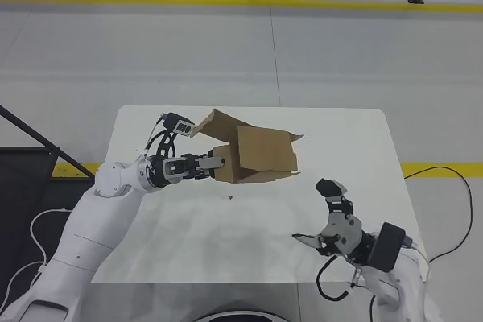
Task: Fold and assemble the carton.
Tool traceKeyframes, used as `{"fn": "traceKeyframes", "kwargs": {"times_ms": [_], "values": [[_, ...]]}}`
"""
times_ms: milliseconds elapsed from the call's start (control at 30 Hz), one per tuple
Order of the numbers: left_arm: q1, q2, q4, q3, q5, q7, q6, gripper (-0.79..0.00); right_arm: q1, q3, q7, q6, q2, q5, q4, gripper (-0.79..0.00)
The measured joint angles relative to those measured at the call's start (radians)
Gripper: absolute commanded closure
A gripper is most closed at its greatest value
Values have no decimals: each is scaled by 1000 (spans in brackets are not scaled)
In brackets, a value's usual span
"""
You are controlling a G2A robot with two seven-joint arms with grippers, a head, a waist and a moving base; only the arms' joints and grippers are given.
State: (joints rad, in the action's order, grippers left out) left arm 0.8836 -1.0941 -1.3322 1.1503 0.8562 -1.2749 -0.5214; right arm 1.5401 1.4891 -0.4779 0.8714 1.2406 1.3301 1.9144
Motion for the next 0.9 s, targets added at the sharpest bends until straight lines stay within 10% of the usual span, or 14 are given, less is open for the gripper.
{"fn": "traceKeyframes", "kwargs": {"times_ms": [667, 767, 900], "values": [[29, -5, -41, 25, 10, -34, 46, 0, -177, -74, 130, 123, -9, -222, -210, -770], [27, -7, -41, 23, 5, -34, 48, 0, -195, -93, 141, 137, -9, -240, -227, -437], [27, -9, -40, 23, 7, -40, 50, 0, -217, -114, 149, 141, -11, -262, -245, -366]]}}
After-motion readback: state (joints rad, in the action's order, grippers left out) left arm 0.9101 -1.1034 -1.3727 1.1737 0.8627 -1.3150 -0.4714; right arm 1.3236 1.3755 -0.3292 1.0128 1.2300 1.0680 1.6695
